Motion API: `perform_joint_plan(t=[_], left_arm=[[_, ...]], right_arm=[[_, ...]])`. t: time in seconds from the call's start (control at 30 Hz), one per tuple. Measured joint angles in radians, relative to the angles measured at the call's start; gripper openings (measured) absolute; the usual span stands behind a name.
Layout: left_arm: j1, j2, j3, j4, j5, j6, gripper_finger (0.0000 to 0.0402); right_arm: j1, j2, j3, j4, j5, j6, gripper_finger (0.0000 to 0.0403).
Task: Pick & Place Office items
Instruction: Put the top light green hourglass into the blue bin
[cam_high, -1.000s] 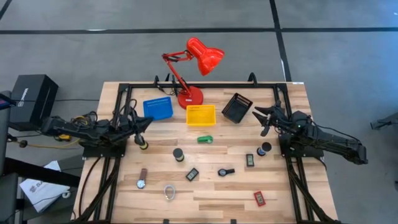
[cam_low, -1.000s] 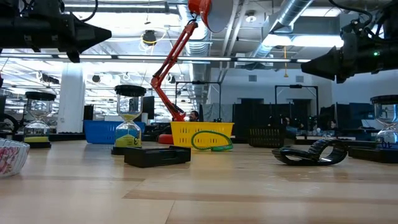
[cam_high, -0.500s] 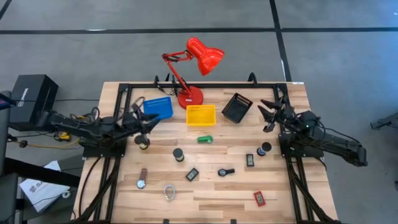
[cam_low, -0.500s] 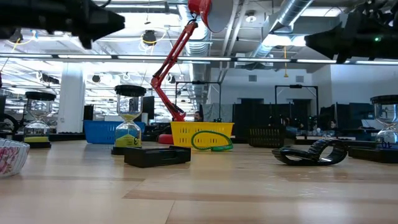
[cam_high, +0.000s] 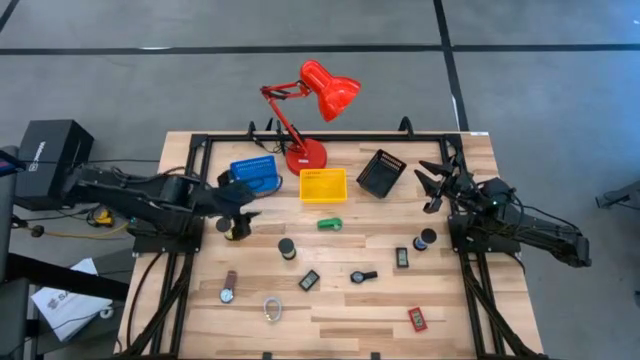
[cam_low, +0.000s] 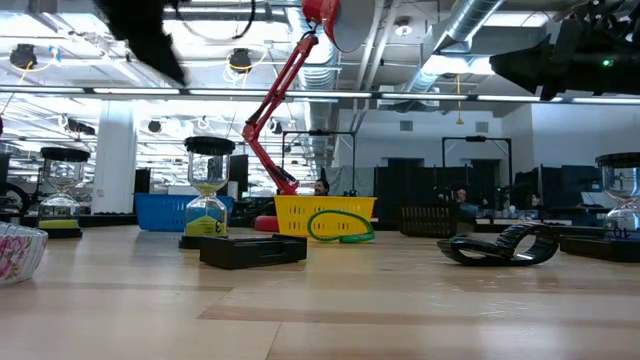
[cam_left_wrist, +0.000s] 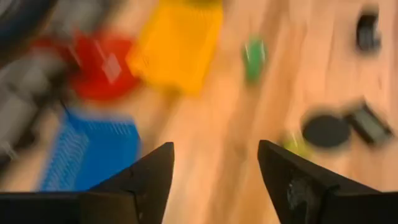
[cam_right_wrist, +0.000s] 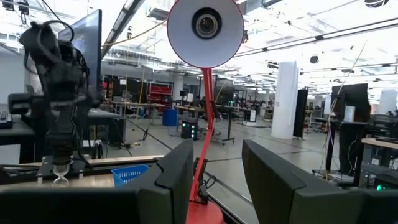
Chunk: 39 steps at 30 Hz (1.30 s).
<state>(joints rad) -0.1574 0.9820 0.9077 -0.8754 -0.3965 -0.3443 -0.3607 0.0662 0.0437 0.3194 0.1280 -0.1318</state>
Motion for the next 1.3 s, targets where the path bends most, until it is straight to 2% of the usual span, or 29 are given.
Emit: perform_joint_plan(t=[0.1, 0.23, 0.37, 0.7, 0.97, 1.3], left_arm=[[0.0, 0.032, -0.006, -0.119, 0.096, -0.112, 0.0253], [0.0, 0.062, -0.032, -0.239, 0.116, -0.224, 0.0266], [0.019, 0.061, -0.09, -0.259, 0.12, -0.331, 0.0274], [0.09, 0.061, -0.212, -0.26, 0.21, -0.49, 0.0276], [0.092, 0.061, -0.236, -0.258, 0.247, -0.509, 0.0261], [0.092, 0.061, -0.236, -0.254, 0.289, -0.51, 0.0208]], right_arm=[[0.0, 0.0, 0.0, -0.003, 0.0, 0.0, 0.0128], [0.0, 0.0, 0.0, -0.004, 0.0, 0.0, 0.0128], [0.0, 0.0, 0.0, -0.004, 0.0, 0.0, 0.0128], [0.0, 0.0, 0.0, -0.004, 0.0, 0.0, 0.0128], [0.0, 0.0, 0.0, -0.004, 0.0, 0.0, 0.0128], [0.0, 0.0, 0.0, -0.004, 0.0, 0.0, 0.0128]])
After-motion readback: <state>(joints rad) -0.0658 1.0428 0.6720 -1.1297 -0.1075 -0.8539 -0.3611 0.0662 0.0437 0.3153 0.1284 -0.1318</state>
